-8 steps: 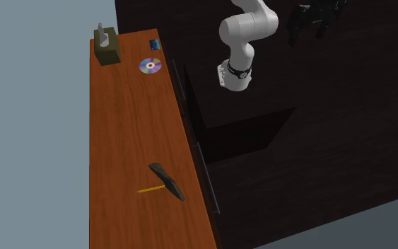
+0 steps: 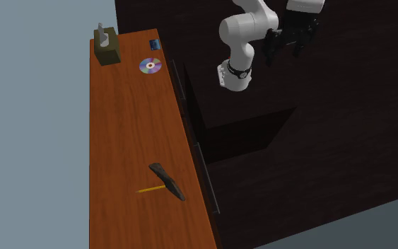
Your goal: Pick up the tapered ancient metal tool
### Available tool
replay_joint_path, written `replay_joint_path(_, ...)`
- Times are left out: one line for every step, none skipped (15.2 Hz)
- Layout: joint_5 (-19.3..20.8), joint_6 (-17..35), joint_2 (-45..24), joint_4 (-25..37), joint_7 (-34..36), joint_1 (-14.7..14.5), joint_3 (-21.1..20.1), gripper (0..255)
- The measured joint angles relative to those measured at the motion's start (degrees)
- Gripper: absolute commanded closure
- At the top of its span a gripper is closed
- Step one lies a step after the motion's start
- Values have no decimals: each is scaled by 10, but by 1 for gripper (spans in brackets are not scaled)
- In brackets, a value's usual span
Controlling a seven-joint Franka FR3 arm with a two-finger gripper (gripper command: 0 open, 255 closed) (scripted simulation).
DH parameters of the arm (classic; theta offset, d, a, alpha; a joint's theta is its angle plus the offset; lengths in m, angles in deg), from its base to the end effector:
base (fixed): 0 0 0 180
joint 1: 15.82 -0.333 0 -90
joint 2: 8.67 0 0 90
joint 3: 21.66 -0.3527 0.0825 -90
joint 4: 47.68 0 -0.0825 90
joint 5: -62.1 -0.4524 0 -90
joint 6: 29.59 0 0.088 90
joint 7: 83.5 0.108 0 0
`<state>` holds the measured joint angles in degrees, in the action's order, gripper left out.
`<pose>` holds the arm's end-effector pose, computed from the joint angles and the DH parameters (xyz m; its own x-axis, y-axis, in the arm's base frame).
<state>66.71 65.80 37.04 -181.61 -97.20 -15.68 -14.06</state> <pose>0.3518 -0.0706 0.6353 0.9828 0.1401 0.1203 0.1394 -0.9901 0.0145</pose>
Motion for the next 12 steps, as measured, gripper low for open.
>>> replay_joint_path(6,12,-6,-5,-15,3,15,0)
replay_joint_path(13,22,-13,-6,-32,5,30,0)
replay_joint_path(17,36,-22,-10,-45,6,43,0)
replay_joint_path(21,47,-30,-11,-59,8,57,0)
replay_joint_path(25,59,-42,-10,-73,9,71,0)
replay_joint_path(28,69,-53,-8,-87,9,84,0)
replay_joint_path(33,80,-61,-9,-104,11,99,0)
replay_joint_path(33,97,-77,-9,-115,10,112,0)
replay_joint_path(35,107,-90,-4,-132,10,128,0)
replay_joint_path(36,123,-103,-7,-145,9,141,0)
replay_joint_path(37,133,-116,-3,-163,9,157,0)
replay_joint_path(36,147,-130,-1,-177,8,170,0)
